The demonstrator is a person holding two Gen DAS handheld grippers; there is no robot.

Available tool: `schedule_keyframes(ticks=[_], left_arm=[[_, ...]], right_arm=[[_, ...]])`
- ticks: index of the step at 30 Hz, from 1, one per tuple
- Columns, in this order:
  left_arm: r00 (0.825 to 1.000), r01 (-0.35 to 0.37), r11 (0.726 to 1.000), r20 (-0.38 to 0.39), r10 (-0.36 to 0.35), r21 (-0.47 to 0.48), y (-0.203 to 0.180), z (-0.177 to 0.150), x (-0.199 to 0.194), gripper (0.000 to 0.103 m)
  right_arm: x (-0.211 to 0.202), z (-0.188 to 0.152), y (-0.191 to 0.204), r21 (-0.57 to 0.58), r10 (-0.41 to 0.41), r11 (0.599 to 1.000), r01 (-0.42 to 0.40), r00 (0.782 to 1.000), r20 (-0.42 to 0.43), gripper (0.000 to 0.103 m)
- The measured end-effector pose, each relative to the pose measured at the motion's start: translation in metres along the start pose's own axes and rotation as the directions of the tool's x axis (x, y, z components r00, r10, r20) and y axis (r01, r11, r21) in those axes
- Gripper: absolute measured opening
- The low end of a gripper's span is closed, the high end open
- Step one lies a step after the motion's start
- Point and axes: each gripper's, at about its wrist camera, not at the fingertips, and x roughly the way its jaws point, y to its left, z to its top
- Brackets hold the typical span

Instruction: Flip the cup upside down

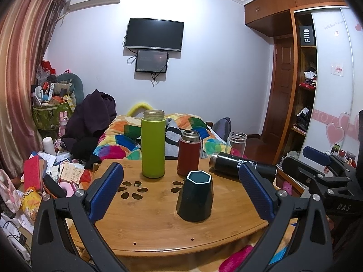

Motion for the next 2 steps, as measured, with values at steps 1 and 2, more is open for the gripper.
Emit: schedule_keyframes(ticks=[1, 2], left_arm=[[1.000, 0.002, 1.000, -0.002, -0.002, -0.001, 0.0001, -0.0003, 0.0000, 0.103], [1.000, 0.003, 1.000, -0.003, -0.003, -0.002, -0.0002, -0.0005, 0.0000, 0.103]], right_arm=[[0.0009, -0.0004, -0.0005, 0.002, 0.000, 1.000, 0.000, 1.000, -0.002, 0.103], [0.0016, -0.0009, -0.0005, 0.003, 0.000, 1.000, 0.000, 1.000, -0.004, 0.103]])
